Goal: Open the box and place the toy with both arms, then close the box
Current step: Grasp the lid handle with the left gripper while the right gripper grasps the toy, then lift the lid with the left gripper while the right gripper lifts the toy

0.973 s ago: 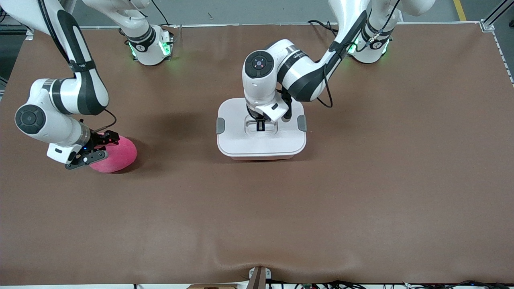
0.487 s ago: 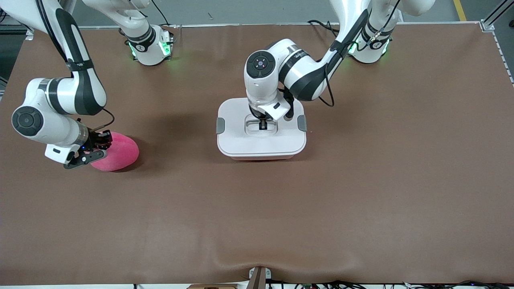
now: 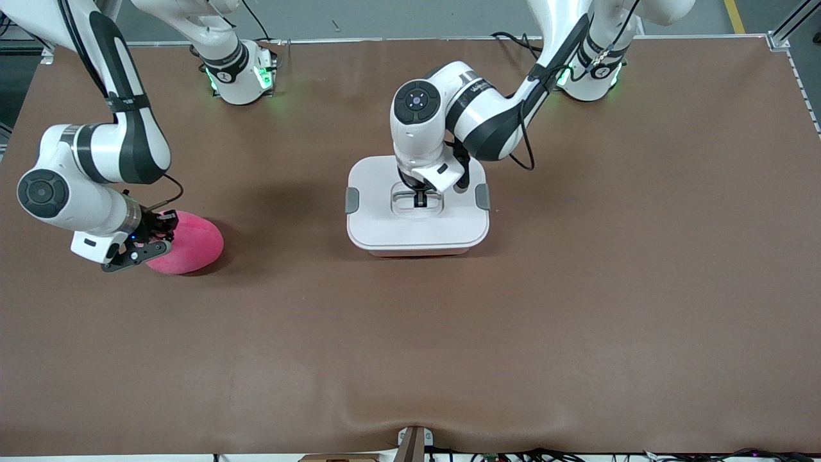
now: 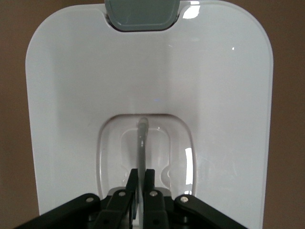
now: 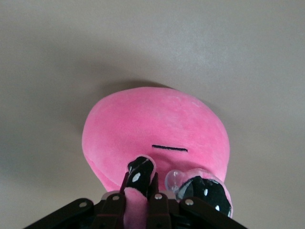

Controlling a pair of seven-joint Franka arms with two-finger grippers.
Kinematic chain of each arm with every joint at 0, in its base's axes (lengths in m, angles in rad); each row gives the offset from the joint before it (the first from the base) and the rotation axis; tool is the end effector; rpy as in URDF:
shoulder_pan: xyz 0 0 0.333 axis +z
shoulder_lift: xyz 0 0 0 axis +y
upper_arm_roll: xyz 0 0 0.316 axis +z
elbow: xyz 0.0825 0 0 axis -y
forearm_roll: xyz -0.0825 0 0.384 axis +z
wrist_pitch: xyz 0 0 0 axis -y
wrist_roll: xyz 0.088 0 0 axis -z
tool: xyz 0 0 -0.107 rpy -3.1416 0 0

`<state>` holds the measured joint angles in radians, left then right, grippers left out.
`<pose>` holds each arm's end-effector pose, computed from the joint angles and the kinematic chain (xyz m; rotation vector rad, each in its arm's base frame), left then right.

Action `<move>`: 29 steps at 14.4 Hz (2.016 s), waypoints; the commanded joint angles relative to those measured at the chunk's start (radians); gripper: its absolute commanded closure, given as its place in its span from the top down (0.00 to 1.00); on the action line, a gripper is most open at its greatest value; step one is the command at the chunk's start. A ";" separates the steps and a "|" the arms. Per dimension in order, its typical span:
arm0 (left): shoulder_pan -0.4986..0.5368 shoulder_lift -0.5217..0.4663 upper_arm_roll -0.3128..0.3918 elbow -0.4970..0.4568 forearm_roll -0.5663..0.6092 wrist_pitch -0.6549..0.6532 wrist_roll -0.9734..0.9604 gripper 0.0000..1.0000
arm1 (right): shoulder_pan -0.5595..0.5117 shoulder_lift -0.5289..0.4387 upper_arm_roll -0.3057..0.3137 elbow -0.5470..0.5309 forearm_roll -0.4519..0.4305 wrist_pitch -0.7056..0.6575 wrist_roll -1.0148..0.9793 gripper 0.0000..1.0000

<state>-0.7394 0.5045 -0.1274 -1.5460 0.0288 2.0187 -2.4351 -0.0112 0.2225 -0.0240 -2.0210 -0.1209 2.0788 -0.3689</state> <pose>0.4561 -0.5154 0.3582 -2.2001 -2.1991 0.0522 0.5709 -0.0259 0.3286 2.9968 0.6097 -0.2799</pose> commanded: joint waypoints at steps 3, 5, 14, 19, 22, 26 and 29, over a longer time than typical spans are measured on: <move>-0.003 -0.060 0.000 -0.028 0.022 -0.021 -0.016 0.00 | 0.007 0.003 0.001 0.024 -0.017 -0.019 0.004 0.00; -0.003 -0.070 -0.001 -0.028 0.022 -0.031 -0.016 0.00 | 0.008 0.003 0.001 0.024 -0.017 -0.017 0.004 0.00; 0.034 -0.116 0.003 -0.028 0.022 -0.049 0.013 0.00 | 0.007 -0.012 0.003 0.065 -0.017 -0.019 0.008 0.00; 0.096 -0.127 0.005 -0.033 0.023 -0.089 0.079 0.00 | 0.033 -0.017 0.007 0.125 -0.016 -0.078 0.010 0.00; 0.153 -0.149 0.005 -0.042 0.023 -0.089 0.100 0.00 | 0.054 -0.020 0.007 0.183 -0.013 -0.152 0.010 0.00; 0.227 -0.176 0.003 -0.069 0.023 -0.089 0.194 0.00 | 0.114 -0.022 0.015 0.258 -0.002 -0.230 0.001 0.00; 0.287 -0.193 0.003 -0.088 0.023 -0.087 0.269 0.00 | 0.239 -0.020 0.013 0.317 -0.008 -0.288 -0.001 0.00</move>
<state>-0.4934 0.3624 -0.1151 -1.5836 0.0327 1.9319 -2.2183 0.1456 0.2116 -0.0045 -1.7468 -0.1203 1.8382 -0.3701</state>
